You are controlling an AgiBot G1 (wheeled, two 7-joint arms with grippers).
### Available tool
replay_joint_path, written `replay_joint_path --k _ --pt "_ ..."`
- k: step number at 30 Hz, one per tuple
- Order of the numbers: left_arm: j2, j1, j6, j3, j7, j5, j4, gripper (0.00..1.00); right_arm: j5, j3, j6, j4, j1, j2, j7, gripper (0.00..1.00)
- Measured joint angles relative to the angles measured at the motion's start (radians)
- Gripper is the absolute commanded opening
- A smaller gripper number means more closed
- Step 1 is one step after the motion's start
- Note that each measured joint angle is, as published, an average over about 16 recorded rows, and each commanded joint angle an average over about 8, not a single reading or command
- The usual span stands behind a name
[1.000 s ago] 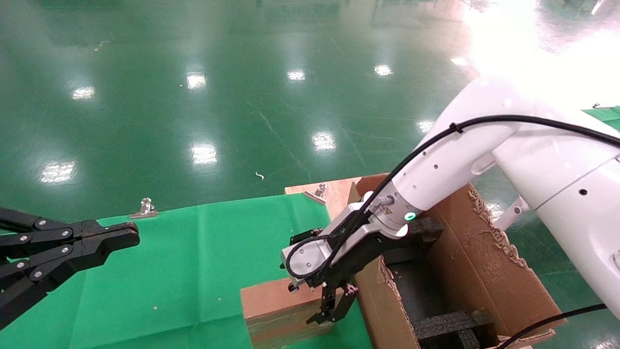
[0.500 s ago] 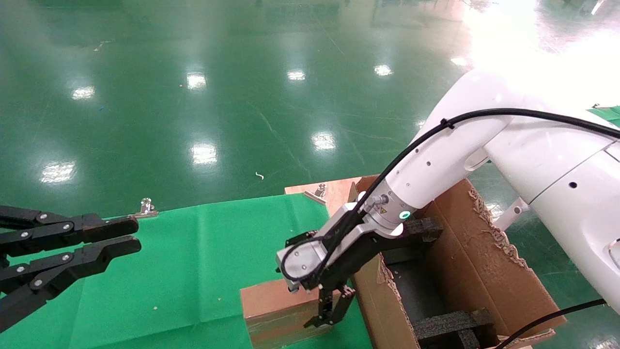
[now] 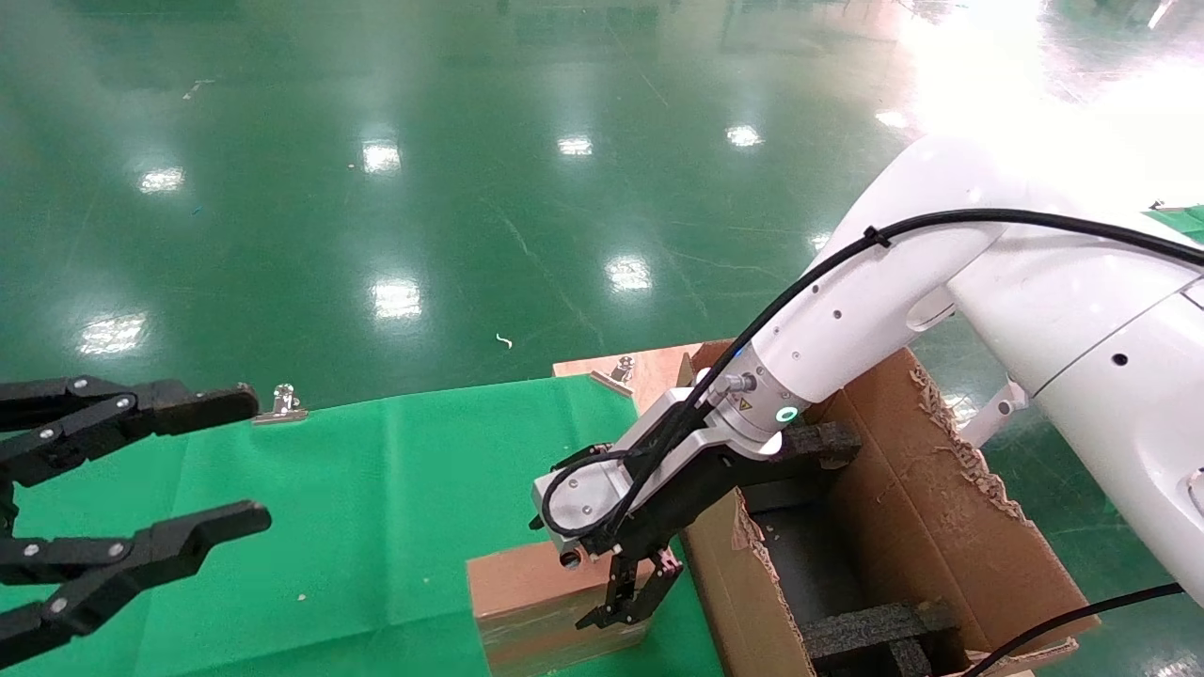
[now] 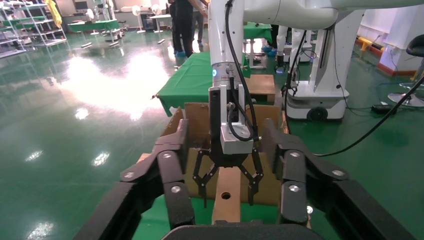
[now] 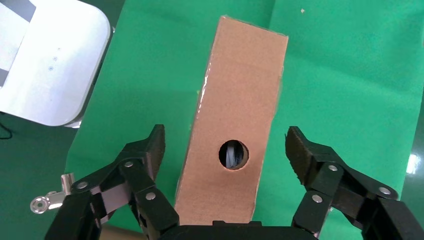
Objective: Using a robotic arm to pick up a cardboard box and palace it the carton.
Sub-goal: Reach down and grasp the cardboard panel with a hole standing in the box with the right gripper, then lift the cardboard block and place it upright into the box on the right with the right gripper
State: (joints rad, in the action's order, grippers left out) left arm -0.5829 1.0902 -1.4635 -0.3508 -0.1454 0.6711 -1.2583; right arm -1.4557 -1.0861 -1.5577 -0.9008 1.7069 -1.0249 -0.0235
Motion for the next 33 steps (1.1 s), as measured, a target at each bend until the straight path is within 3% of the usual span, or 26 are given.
replay_joint_path --k 24,33 --pt "0.0 0.0 0.0 0.0 0.0 0.0 0.0 1.0 -0.003 0.004 -0.002 -0.003 0.003 0.002 0.002 0.0" --pt "0.0 0.0 0.0 0.0 0.0 0.0 0.0 1.0 0.041 0.01 -0.017 0.021 0.099 0.023 0.018 0.0"
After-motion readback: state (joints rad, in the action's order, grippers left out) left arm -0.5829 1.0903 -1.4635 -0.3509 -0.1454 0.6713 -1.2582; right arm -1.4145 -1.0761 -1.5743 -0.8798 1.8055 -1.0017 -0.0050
